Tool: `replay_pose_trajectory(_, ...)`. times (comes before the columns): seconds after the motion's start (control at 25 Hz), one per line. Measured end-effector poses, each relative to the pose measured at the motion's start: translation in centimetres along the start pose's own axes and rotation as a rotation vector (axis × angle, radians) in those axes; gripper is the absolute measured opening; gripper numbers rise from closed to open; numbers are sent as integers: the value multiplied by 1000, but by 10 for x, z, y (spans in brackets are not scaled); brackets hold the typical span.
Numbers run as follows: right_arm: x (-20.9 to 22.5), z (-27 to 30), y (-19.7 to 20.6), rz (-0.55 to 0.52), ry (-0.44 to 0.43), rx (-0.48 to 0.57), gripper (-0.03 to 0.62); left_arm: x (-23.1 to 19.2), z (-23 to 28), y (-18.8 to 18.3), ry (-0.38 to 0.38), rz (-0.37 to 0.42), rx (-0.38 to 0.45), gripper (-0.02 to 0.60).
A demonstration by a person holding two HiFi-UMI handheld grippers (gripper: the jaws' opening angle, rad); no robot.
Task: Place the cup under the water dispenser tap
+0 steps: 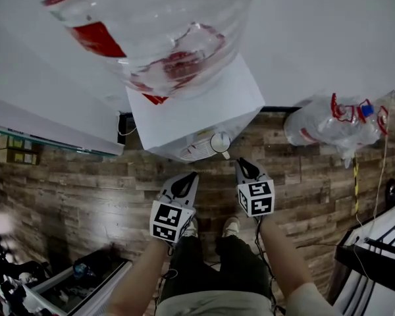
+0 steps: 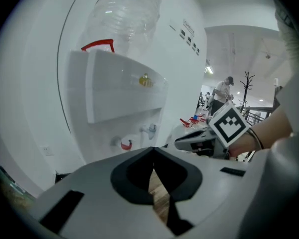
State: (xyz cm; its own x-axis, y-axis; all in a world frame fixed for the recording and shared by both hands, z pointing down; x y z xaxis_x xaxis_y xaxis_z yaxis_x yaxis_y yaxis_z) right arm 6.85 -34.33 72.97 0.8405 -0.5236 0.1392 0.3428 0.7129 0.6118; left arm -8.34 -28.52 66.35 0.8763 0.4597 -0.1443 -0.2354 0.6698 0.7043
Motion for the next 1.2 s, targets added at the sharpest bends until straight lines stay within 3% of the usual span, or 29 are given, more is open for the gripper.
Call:
replay_pose_trajectory(0.64,-44,-226,-85,-20,16,137,8,25,-150,-97,-30,48,75,6)
replay_pose_trajectory(1.2,-102,-395,-159,-172,-8,363,7,57,-297,-175,-92,154,270,6)
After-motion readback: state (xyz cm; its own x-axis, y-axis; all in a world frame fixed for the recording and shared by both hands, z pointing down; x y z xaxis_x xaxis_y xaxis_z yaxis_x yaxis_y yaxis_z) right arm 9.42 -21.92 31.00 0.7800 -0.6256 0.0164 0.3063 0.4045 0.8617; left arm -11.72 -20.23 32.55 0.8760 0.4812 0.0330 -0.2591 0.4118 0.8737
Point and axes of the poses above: the fingertips, and each gripper's own axes: z forward along the fingers, x to its right, y out of its underside, the point moved 3 cm from there along -z, backward along the fingers, and after that the axes turned 13 degrees about -x, right-handed, at the moved point
